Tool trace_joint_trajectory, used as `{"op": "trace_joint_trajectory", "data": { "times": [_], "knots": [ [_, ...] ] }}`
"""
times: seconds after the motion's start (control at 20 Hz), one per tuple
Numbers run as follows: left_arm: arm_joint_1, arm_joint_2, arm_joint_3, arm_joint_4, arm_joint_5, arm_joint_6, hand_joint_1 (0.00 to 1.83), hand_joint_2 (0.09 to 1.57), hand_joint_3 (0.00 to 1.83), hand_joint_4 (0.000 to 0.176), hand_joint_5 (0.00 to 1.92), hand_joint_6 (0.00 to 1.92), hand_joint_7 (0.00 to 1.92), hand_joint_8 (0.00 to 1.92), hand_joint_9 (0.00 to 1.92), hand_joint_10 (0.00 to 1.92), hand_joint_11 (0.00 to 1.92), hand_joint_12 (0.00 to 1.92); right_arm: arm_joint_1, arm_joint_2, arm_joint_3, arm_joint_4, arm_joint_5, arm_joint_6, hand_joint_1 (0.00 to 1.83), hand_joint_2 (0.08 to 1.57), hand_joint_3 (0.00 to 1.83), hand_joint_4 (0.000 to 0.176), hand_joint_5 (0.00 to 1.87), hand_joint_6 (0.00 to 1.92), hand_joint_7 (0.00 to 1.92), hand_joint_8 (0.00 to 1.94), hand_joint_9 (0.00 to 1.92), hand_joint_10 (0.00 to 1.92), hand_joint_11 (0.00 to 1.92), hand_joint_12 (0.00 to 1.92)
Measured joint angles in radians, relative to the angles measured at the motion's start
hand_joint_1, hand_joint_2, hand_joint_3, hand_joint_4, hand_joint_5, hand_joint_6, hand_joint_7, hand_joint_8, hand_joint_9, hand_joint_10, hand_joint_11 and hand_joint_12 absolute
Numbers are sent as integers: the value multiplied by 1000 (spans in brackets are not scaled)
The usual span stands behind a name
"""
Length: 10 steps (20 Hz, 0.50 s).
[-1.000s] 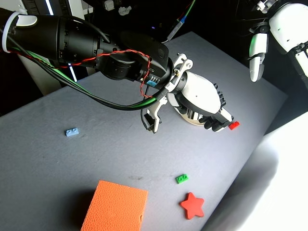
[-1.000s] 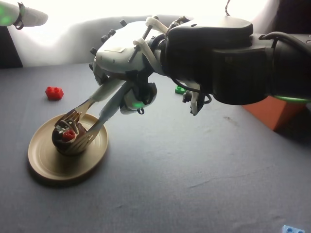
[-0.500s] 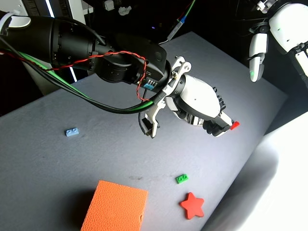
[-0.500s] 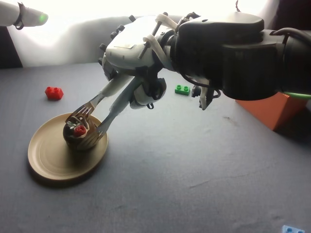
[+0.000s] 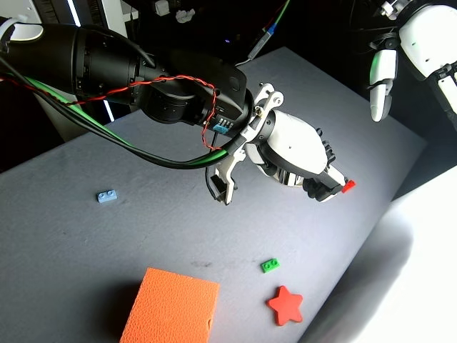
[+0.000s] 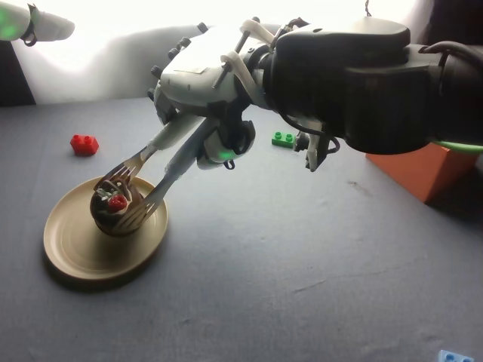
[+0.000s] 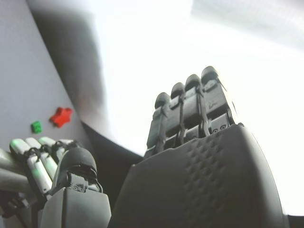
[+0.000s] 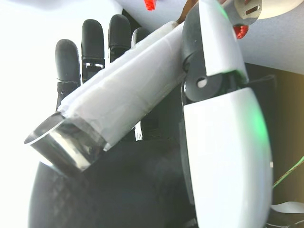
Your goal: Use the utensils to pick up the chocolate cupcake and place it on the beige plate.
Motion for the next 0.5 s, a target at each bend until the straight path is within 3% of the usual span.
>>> {"op": "trace_joint_trajectory", "data": {
  "times": [0.05, 0.1, 0.35, 0.4, 0.45, 0.5],
  "knots": [
    [0, 0, 0, 0, 0, 0, 0, 1139, 2, 0, 93, 9, 69, 8, 45, 8, 23, 12, 1, 0, -1, 0, 0, 1, 1058, 1161, 0, 0, 672, 467, 841, 82, 566, 654, 208, 1358],
    [0, 0, 0, 0, 0, 0, 0, 1138, 2, 0, 91, 8, 67, 6, 40, 6, 19, 11, 1, 0, -1, 0, 0, 3, 1070, 1153, 0, 0, 720, 334, 837, 62, 549, 649, 195, 1367],
    [0, 0, 0, 0, 1, 0, 0, 1135, 0, 0, 93, 6, 64, 3, 38, 3, 8, 8, 0, 0, -5, 0, -2, 36, 1070, 1136, 0, 0, 800, 171, 860, 35, 601, 590, 238, 1299],
    [0, 0, 0, 0, 0, 0, 0, 1138, 1, 0, 83, 2, 52, 0, 27, 0, 1, 1, 0, 0, -8, -1, 0, 43, 1103, 1179, 2, 0, 818, 998, 872, 32, 610, 597, 240, 1319],
    [0, 0, 0, 0, 0, 0, 0, 1137, 1, 0, 82, 1, 50, 0, 27, 1, 2, 1, 0, 0, -12, -1, 0, 50, 1093, 1220, 2, 0, 763, 1293, 869, 24, 592, 616, 214, 1343],
    [0, 0, 0, 0, 0, 0, 0, 1133, 0, 0, 69, 0, 40, 0, 19, 0, 0, 0, 0, 0, -16, -1, -2, 50, 1066, 1151, 0, 0, 636, 776, 850, 14, 574, 601, 203, 1322]
  ]
}}
